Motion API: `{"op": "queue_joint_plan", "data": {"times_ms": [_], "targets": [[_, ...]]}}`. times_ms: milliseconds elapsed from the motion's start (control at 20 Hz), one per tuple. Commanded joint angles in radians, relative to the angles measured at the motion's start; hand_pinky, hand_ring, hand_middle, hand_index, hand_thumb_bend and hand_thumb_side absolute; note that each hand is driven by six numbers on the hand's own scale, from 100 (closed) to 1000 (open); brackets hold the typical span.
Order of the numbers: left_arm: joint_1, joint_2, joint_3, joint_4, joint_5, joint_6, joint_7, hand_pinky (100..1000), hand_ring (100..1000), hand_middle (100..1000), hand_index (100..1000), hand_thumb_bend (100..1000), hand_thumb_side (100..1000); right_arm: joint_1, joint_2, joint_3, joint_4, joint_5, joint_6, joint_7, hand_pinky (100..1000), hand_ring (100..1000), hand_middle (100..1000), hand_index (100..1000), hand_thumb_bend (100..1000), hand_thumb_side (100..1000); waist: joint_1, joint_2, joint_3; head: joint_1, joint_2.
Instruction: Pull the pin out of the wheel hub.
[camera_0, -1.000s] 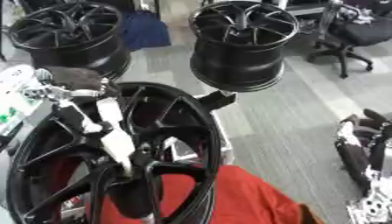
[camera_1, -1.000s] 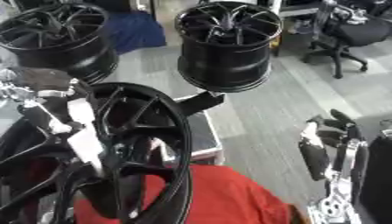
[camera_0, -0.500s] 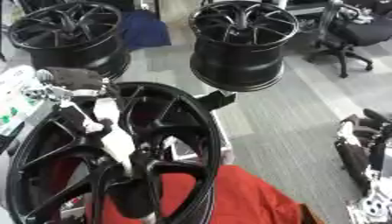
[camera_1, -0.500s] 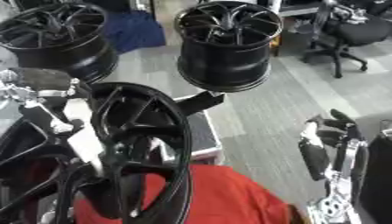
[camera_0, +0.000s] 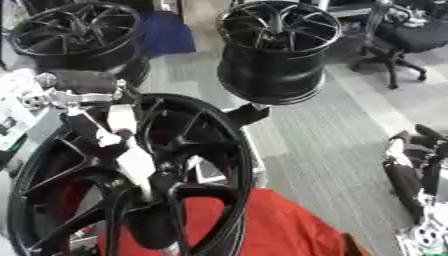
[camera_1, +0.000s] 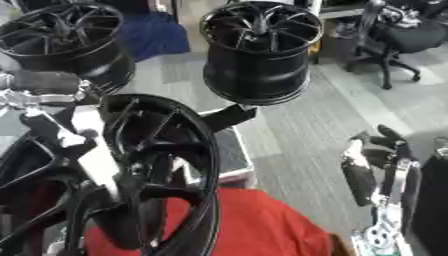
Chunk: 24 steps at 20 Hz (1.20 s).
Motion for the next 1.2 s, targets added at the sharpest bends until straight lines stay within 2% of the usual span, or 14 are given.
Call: {"op": "queue_joint_plan", "data": {"times_ms": [50, 300, 450, 600, 950, 1100, 1200], "targets": [[-0.037, 0.049, 0.037, -0.033, 0.045, -0.351, -0.348, 426, 368, 443, 657, 100, 263, -0.009, -0.013, 0.000, -0.014, -0.001, -0.002, -0.001, 635, 590, 636, 802, 100, 406, 0.001, -0.011, 0.001, -0.003, -0.003], [-0.046, 0.086, 0.070, -0.058, 0.108, -0.351, -0.348, 424, 363, 439, 656, 100, 261, -0.008, -0.014, -0.001, -0.012, -0.001, -0.002, -0.003, 635, 590, 636, 802, 100, 405, 0.003, -0.013, 0.005, -0.005, -0.003], [-0.040, 0.157, 0.133, -0.076, 0.171, -0.349, -0.348, 427, 363, 440, 658, 100, 262, -0.005, -0.014, -0.006, -0.011, 0.000, -0.001, -0.006, 635, 590, 636, 802, 100, 405, 0.006, -0.016, 0.014, -0.006, -0.003], [0.002, 0.228, 0.175, -0.097, 0.199, -0.335, -0.348, 429, 364, 441, 658, 100, 263, -0.005, -0.015, -0.007, -0.010, 0.002, 0.000, -0.008, 636, 590, 636, 802, 100, 405, 0.008, -0.017, 0.021, -0.007, -0.003], [0.180, 0.399, 0.290, -0.121, 0.198, -0.273, -0.348, 441, 371, 447, 663, 100, 267, -0.001, -0.015, -0.013, -0.008, 0.005, 0.003, -0.015, 636, 589, 635, 802, 100, 404, 0.012, -0.019, 0.040, -0.013, -0.003], [0.275, 0.449, 0.338, -0.112, 0.158, -0.246, -0.348, 453, 380, 454, 668, 100, 272, -0.002, -0.015, -0.014, -0.008, 0.006, 0.003, -0.016, 636, 590, 635, 802, 100, 404, 0.011, -0.020, 0.044, -0.012, -0.003], [0.347, 0.471, 0.368, -0.095, 0.108, -0.225, -0.348, 494, 414, 480, 688, 100, 283, -0.002, -0.013, -0.016, -0.008, 0.006, 0.004, -0.017, 636, 589, 635, 802, 100, 403, 0.010, -0.019, 0.046, -0.016, -0.003]]}}
